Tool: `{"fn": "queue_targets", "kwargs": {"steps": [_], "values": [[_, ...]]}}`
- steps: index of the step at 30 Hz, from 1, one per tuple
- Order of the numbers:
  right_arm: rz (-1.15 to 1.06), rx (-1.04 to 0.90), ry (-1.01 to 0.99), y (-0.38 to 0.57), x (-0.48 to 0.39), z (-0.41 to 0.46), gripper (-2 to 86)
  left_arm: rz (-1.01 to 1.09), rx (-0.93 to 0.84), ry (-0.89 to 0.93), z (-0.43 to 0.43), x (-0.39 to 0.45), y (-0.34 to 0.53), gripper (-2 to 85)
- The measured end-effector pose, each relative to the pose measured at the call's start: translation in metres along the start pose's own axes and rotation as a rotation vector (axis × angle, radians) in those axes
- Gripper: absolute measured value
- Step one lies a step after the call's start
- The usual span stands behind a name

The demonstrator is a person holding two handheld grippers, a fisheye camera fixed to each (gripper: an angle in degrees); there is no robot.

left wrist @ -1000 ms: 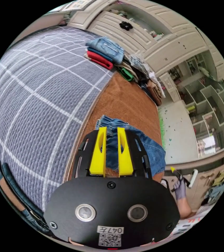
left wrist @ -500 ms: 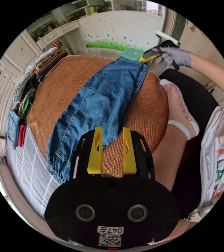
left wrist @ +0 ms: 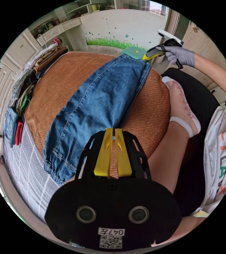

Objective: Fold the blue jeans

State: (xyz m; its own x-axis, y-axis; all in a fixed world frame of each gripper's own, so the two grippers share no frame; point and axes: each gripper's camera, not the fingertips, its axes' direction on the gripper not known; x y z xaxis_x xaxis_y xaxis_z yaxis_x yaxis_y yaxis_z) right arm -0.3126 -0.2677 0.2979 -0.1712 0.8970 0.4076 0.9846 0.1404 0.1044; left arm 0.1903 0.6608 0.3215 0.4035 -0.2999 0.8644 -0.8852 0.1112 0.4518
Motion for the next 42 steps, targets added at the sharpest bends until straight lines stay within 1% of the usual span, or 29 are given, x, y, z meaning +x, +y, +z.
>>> {"fn": "queue_targets", "kwargs": {"steps": [3, 5, 7, 10, 14, 17, 19, 21, 23, 27, 29, 31, 32, 34, 35, 37, 42], "values": [[-0.039, 0.073, -0.031, 0.014, -0.007, -0.023, -0.9, 0.0, 0.026, -0.011, -0.012, -0.004, 0.0, -0.6], [-0.067, 0.098, -0.016, 0.027, -0.013, -0.035, -1.0, 0.005, 0.031, 0.005, -0.017, -0.008, 0.001, -0.5], [-0.089, 0.035, 0.063, 0.035, -0.012, -0.029, -1.0, 0.017, -0.002, 0.059, -0.01, -0.015, 0.0, -0.5], [-0.058, -0.085, 0.103, 0.036, 0.002, -0.006, -0.9, 0.057, -0.088, 0.099, 0.01, -0.018, -0.011, -0.4], [-0.04, -0.089, 0.114, 0.042, 0.006, -0.005, -0.5, 0.094, -0.137, 0.112, 0.027, -0.021, -0.016, -0.4], [-0.007, -0.048, 0.109, 0.051, 0.004, -0.016, 3.5, 0.087, -0.13, 0.129, 0.034, -0.032, -0.013, -0.3], [0.069, 0.012, 0.08, 0.06, 0.006, -0.025, 9.8, 0.08, -0.132, 0.154, 0.043, -0.042, -0.011, 0.0], [0.115, 0.021, 0.034, 0.064, 0.009, -0.023, 11.6, 0.083, -0.132, 0.167, 0.05, -0.049, -0.008, 0.4], [0.149, 0.006, 0.001, 0.065, 0.011, -0.017, 11.6, 0.084, -0.126, 0.177, 0.057, -0.056, -0.004, 1.1], [0.211, -0.011, -0.099, 0.068, 0.007, -0.007, 5.2, 0.074, -0.046, 0.248, 0.066, -0.076, 0.018, 3.4], [0.189, 0.032, -0.063, 0.071, -0.005, -0.016, 3.5, 0.037, 0.045, 0.302, 0.063, -0.093, 0.034, 3.7], [0.141, 0.05, -0.032, 0.07, -0.022, -0.029, 2.6, -0.068, 0.208, 0.368, 0.056, -0.125, 0.065, 3.1], [0.133, 0.054, -0.029, 0.07, -0.026, -0.032, 2.4, -0.096, 0.245, 0.387, 0.056, -0.134, 0.073, 2.8], [0.113, 0.091, -0.041, 0.066, -0.039, -0.05, 2.1, -0.236, 0.364, 0.436, 0.063, -0.169, 0.107, 1.4], [0.112, 0.101, -0.042, 0.065, -0.042, -0.056, 2.1, -0.281, 0.383, 0.438, 0.066, -0.177, 0.115, 1.1], [0.09, 0.133, -0.009, 0.058, -0.058, -0.078, 2.0, -0.444, 0.413, 0.432, 0.088, -0.203, 0.142, -0.1], [0.008, 0.234, 0.122, 0.043, -0.108, -0.128, 1.9, -0.6, 0.441, 0.373, 0.129, -0.228, 0.162, -0.7]]}}
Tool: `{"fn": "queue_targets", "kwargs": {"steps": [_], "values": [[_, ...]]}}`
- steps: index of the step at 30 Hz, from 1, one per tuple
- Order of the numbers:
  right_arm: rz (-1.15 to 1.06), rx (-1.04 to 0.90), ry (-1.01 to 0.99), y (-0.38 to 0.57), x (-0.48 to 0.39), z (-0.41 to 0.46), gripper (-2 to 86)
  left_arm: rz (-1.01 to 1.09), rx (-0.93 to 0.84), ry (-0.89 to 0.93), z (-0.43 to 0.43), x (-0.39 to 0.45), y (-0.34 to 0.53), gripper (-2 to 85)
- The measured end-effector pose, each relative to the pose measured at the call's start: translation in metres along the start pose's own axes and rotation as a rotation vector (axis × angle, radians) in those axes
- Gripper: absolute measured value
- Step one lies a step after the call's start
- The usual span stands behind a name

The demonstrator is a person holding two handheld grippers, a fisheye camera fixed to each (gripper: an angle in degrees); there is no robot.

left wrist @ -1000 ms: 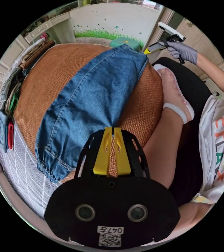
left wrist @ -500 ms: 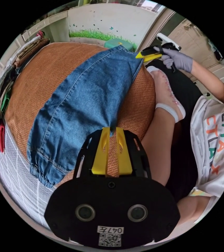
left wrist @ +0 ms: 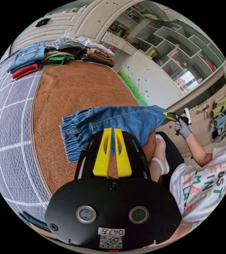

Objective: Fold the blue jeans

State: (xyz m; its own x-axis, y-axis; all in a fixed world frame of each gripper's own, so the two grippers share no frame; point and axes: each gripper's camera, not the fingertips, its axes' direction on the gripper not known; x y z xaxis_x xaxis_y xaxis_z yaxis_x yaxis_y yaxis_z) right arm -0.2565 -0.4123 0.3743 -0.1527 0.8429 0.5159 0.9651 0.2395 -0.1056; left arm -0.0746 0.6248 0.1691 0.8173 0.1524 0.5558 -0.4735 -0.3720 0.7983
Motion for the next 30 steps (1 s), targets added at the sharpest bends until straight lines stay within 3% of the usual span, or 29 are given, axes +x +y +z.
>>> {"fn": "queue_targets", "kwargs": {"steps": [5, 9, 13, 17, 21, 26, 30], "values": [[-0.29, 0.08, -0.002, -0.02, -0.122, -0.031, 2.0, -0.17, 0.101, 0.004, 0.027, -0.056, -0.003, -0.9], [-0.657, 0.044, -0.004, -0.01, -0.274, -0.011, 1.9, -0.328, 0.155, 0.032, 0.043, -0.112, 0.02, -1.0], [-0.872, -0.045, -0.045, 0.02, -0.393, 0.046, 2.0, -0.49, 0.244, 0.207, 0.057, -0.167, 0.051, -0.9], [-0.955, -0.129, -0.103, 0.052, -0.457, 0.108, 3.0, -0.583, 0.39, 0.273, 0.054, -0.198, 0.08, -0.4], [-1.049, -0.405, -0.103, 0.08, -0.499, 0.167, 9.5, -0.651, 0.445, 0.305, 0.061, -0.222, 0.099, 3.8], [-1.023, -0.293, -0.267, 0.057, -0.504, 0.105, 8.6, -0.601, 0.372, 0.302, 0.066, -0.223, 0.089, 10.4], [-0.811, -0.182, -0.094, 0.013, -0.466, 0.049, 6.4, -0.343, 0.167, 0.212, 0.081, -0.19, 0.051, 8.3]]}}
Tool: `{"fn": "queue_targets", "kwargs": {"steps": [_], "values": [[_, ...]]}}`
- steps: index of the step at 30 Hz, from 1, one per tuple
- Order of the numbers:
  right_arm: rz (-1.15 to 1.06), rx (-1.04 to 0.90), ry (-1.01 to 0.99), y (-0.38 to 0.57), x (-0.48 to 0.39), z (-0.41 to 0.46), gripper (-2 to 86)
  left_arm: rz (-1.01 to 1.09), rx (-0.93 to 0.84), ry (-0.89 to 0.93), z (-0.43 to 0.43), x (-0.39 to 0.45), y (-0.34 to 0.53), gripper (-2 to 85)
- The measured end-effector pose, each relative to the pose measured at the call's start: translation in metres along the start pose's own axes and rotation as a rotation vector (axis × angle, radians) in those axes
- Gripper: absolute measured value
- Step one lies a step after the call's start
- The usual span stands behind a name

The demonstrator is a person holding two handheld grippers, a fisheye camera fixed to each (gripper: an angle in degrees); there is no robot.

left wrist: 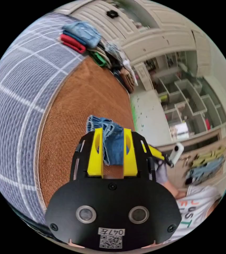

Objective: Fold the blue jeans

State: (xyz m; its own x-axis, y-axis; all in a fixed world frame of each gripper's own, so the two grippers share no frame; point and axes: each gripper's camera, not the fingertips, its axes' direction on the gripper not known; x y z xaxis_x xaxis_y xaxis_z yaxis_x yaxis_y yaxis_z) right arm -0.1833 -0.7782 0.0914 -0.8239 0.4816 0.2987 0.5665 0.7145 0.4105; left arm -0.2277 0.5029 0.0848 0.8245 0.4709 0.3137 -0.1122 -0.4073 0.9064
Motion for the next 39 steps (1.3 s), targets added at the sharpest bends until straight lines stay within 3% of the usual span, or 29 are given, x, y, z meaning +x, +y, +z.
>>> {"fn": "queue_targets", "kwargs": {"steps": [3, 7, 11, 16, 20, 22, 27, 32, 34, 39], "values": [[0.082, -0.04, 0.073, 0.012, 0.015, -0.029, 7.5, 0.174, -0.142, 0.102, 0.042, 0.021, -0.014, 5.8], [-0.009, -0.14, 0.203, 0.016, -0.025, -0.036, 11.7, 0.089, -0.216, 0.042, 0.087, 0.001, -0.035, 5.2], [-0.179, -0.213, 0.425, 0.008, -0.075, -0.013, 13.4, 0.022, -0.172, 0.01, 0.093, -0.018, -0.036, 4.4], [-0.249, -0.193, 0.696, -0.008, -0.105, -0.005, 9.1, -0.041, -0.171, -0.021, 0.104, -0.037, -0.032, 0.7], [-0.189, -0.294, 0.672, -0.009, -0.088, -0.01, 5.4, -0.056, -0.177, -0.098, 0.115, -0.039, -0.033, -0.7], [-0.123, -0.402, 0.54, 0.002, -0.064, -0.004, 2.9, -0.048, -0.194, -0.134, 0.124, -0.037, -0.035, -0.9], [-0.095, -0.39, 0.352, -0.007, -0.044, -0.03, 2.5, -0.005, -0.202, -0.144, 0.13, -0.032, -0.029, -0.7], [-0.04, -0.186, 0.114, -0.024, -0.025, -0.089, 3.3, 0.054, -0.192, -0.136, 0.129, -0.025, -0.022, 0.0], [-0.068, -0.076, 0.121, -0.04, -0.024, -0.107, 3.7, 0.1, -0.179, -0.144, 0.13, -0.019, -0.02, 0.1], [-0.247, -0.061, 0.225, -0.077, -0.038, -0.087, 5.5, 0.115, -0.188, -0.18, 0.135, -0.026, -0.006, -0.4]]}}
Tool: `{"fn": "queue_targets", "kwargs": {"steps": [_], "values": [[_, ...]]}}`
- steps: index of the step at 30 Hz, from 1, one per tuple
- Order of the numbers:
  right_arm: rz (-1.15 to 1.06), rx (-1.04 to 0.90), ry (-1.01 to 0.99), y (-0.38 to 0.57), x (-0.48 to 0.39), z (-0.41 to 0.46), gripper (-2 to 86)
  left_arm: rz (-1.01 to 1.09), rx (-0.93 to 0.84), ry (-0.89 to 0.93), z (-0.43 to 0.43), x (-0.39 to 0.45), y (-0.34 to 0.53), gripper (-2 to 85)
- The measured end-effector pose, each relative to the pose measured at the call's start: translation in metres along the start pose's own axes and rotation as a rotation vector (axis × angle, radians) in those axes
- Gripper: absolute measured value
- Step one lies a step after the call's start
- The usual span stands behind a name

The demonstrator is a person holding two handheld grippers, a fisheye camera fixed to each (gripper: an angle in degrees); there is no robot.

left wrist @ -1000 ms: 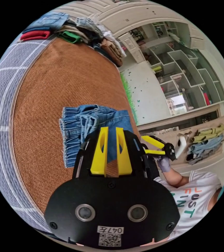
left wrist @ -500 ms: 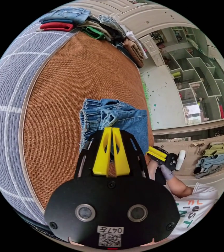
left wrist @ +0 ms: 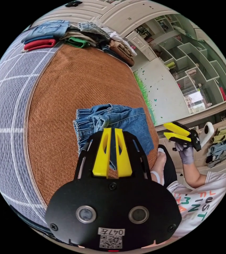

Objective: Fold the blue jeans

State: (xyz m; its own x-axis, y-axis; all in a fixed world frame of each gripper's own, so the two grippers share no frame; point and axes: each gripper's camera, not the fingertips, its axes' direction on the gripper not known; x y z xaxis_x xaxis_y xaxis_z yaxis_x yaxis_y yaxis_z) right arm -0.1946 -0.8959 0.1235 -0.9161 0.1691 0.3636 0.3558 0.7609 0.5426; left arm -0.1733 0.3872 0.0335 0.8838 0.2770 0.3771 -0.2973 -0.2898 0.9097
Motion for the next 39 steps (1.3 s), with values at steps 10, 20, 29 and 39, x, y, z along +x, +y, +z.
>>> {"fn": "queue_targets", "kwargs": {"steps": [10, 20, 29, 39], "values": [[-0.073, -0.153, -0.05, 0.026, 0.02, 0.052, 6.7, -0.009, 0.048, -0.015, -0.003, -0.018, 0.049, -1.0], [-0.005, -0.099, -0.059, 0.099, 0.044, 0.026, 6.3, -0.046, 0.188, 0.009, -0.043, -0.036, 0.121, 7.2], [0.407, 0.038, -0.027, 0.153, 0.152, 0.014, 11.0, -0.286, -0.059, -0.013, -0.042, -0.088, 0.214, 17.2], [0.763, 0.152, -0.478, 0.219, 0.201, 0.064, 2.9, -0.163, -0.207, -0.202, -0.04, -0.087, 0.315, 14.8]]}}
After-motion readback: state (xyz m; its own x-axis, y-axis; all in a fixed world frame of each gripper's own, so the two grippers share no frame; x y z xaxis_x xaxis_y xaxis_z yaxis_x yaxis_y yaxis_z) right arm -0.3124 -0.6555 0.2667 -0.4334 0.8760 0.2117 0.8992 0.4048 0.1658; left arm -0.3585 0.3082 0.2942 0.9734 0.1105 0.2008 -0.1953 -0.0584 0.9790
